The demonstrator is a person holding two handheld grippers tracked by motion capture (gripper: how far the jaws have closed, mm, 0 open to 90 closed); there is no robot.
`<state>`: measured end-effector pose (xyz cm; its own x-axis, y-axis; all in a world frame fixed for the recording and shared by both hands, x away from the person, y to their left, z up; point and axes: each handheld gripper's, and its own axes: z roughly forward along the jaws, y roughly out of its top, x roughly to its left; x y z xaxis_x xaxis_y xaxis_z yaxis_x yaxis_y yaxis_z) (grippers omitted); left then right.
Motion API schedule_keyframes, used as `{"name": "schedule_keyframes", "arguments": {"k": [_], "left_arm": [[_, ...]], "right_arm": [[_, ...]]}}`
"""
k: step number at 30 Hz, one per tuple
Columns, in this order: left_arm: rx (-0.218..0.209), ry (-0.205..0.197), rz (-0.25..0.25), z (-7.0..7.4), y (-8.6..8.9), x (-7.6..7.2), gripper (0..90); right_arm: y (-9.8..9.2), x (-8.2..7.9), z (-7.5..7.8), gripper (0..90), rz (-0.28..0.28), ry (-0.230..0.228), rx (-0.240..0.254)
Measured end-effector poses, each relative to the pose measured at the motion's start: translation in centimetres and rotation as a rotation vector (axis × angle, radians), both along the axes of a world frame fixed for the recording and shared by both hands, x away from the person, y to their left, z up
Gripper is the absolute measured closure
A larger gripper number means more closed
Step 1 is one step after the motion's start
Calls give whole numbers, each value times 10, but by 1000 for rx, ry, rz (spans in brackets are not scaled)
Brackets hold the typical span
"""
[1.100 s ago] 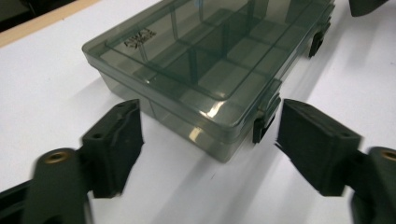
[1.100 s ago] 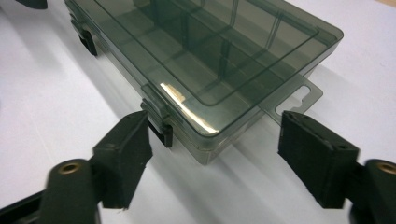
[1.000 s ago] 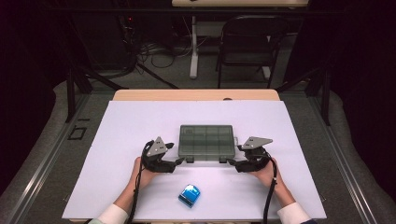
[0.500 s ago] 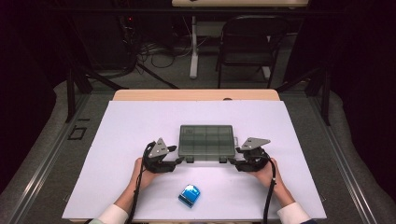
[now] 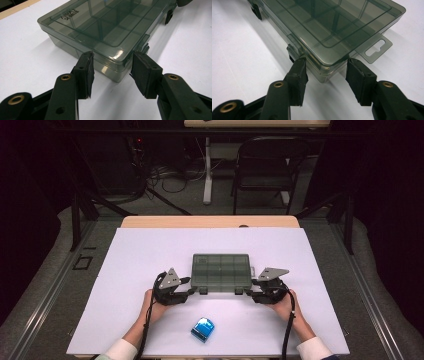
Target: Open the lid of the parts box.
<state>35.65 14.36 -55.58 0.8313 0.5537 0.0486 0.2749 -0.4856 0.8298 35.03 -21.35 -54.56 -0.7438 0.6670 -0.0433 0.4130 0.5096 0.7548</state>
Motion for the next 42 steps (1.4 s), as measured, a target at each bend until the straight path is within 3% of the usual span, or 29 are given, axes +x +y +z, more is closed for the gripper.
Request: {"name": "schedule_keyframes", "arguments": {"k": [9, 23, 38, 42], "left_arm": [[-24, -4, -13, 1, 2, 0, 559], [-15, -15, -7, 2, 2, -2, 564], [-33, -25, -5, 2, 2, -2, 568], [-11, -16, -12, 2, 0, -2, 494]], "right_arm": [[0, -1, 1, 526, -6, -2, 6], [-2, -2, 2, 548, -22, -10, 23], [-3, -3, 4, 567, -30, -11, 38], [-3, -4, 5, 575, -34, -13, 45]]}}
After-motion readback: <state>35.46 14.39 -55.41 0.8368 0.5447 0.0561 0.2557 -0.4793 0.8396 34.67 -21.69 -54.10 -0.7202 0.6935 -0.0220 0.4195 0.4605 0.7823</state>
